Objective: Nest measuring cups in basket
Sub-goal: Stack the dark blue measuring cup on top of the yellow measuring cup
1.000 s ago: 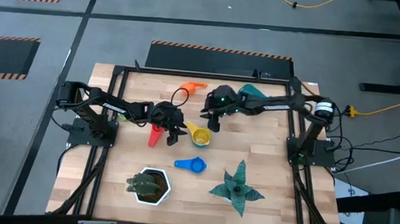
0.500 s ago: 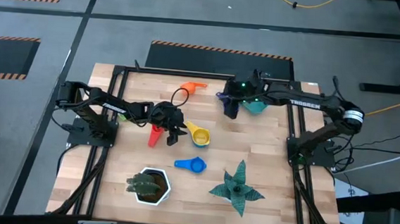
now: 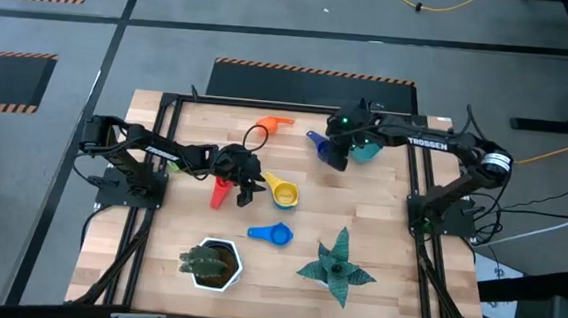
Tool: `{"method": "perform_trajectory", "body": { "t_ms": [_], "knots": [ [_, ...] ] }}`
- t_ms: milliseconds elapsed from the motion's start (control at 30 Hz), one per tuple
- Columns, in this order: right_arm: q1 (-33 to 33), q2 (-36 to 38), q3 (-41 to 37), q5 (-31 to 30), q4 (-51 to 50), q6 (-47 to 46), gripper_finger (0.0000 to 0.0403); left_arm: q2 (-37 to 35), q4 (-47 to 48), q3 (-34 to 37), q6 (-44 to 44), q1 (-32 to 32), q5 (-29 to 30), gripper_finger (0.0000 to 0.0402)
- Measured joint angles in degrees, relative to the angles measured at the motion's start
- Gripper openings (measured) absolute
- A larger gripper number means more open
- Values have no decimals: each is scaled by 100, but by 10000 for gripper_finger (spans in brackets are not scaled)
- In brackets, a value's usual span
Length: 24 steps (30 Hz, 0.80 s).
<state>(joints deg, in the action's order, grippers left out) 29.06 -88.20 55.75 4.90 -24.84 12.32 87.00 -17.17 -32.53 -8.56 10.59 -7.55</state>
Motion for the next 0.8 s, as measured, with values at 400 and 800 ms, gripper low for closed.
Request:
{"method": "perform_trajectory", "body": {
  "t_ms": [400,800],
  "knots": [
    [-2,-31,-586,137,439,232,113,0,0,0,0,0,2,146],
    [-2,-33,-1086,136,1168,326,113,0,0,0,0,-2,4,146]
  ]
}}
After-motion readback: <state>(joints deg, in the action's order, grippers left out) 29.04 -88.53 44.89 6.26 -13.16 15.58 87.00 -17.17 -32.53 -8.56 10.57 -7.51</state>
